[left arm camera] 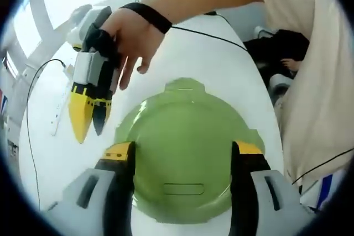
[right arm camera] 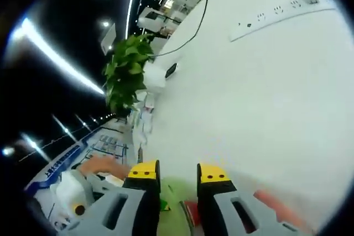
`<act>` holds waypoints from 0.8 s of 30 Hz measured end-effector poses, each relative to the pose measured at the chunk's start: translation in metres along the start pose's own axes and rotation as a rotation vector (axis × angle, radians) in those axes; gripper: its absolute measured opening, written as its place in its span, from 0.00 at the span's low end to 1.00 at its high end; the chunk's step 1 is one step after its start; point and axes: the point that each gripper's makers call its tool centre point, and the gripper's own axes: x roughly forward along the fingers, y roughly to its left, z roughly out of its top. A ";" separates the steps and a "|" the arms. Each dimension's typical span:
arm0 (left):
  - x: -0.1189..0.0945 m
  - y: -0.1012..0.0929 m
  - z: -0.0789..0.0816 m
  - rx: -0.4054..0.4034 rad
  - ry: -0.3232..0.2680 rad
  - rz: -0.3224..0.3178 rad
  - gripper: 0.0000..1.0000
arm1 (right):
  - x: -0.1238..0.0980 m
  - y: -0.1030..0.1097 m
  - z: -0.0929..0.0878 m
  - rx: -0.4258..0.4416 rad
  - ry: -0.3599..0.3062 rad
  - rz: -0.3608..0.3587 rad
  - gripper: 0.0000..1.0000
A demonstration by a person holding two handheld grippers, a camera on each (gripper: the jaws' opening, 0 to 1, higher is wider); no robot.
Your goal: Open container latches remove lid place lid upside down on tabletop take tomato from container place on tabletop
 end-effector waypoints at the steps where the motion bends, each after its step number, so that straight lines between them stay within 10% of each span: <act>1: 0.000 0.000 0.000 0.000 0.000 0.000 0.61 | 0.003 -0.002 0.000 0.004 0.006 0.006 0.20; 24: 0.001 -0.002 -0.002 -0.007 -0.015 0.002 0.61 | 0.023 0.009 -0.026 0.063 0.026 0.155 0.16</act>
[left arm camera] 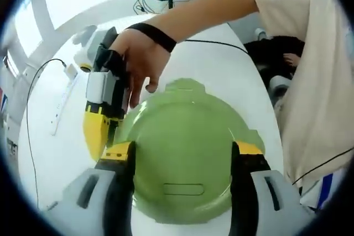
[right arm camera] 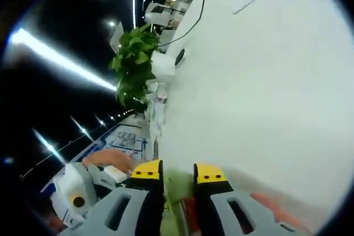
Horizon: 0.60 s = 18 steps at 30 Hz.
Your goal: Open container latches remove lid place lid upside down on tabletop take tomato from container place on tabletop
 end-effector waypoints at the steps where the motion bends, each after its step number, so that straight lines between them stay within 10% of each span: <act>1: 0.000 0.000 0.000 0.000 0.000 0.000 0.61 | 0.000 -0.002 -0.002 0.005 0.020 0.003 0.16; 18: 0.000 0.000 0.000 0.000 -0.002 0.000 0.61 | -0.002 -0.007 -0.004 0.011 -0.016 0.007 0.14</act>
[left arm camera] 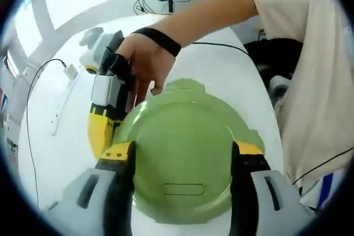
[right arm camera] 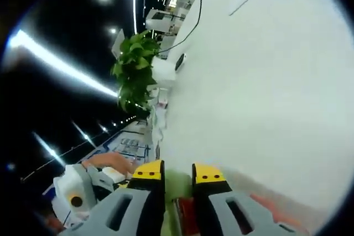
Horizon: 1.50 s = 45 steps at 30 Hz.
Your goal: Open container latches remove lid place lid upside down on tabletop take tomato from container place on tabletop
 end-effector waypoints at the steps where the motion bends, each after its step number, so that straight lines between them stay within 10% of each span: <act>1: 0.000 0.000 0.000 0.000 0.000 0.000 0.61 | 0.001 -0.002 -0.004 -0.015 0.014 -0.011 0.14; 32: 0.000 0.000 0.001 -0.004 -0.008 0.003 0.61 | 0.002 0.003 -0.010 0.096 0.017 0.085 0.16; 45: -0.001 -0.001 0.001 -0.006 -0.016 0.002 0.61 | 0.000 0.006 -0.007 -0.004 -0.012 0.062 0.13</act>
